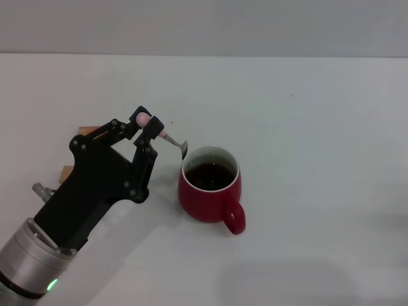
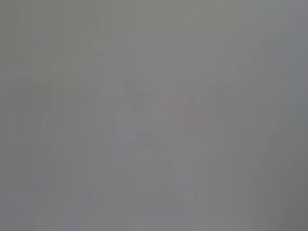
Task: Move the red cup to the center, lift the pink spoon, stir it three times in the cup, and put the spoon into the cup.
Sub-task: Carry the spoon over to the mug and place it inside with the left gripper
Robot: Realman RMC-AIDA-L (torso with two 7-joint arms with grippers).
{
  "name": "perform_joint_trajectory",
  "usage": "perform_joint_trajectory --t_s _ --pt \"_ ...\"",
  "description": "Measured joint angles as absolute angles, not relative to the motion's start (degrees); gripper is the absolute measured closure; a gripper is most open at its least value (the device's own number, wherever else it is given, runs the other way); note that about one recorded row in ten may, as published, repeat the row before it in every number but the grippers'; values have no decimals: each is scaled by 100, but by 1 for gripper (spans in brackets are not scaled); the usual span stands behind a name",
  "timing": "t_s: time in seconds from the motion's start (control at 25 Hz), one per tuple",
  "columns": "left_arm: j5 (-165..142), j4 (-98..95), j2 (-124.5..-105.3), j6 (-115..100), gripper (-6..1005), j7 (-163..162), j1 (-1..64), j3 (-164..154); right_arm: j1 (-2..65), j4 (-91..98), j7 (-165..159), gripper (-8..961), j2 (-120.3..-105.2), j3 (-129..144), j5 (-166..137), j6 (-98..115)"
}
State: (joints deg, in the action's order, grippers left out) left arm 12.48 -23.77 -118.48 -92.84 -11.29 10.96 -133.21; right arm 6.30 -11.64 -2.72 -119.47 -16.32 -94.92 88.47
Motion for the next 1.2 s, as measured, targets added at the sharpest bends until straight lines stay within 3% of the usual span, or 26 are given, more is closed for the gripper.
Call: perform_joint_trajectory --t_s 1.2 --pt "1247 -2351 -11874 -8944 854 -1197 1220 -13554 641 -1196 -272 215 -11953 -1626 -9492 8806"
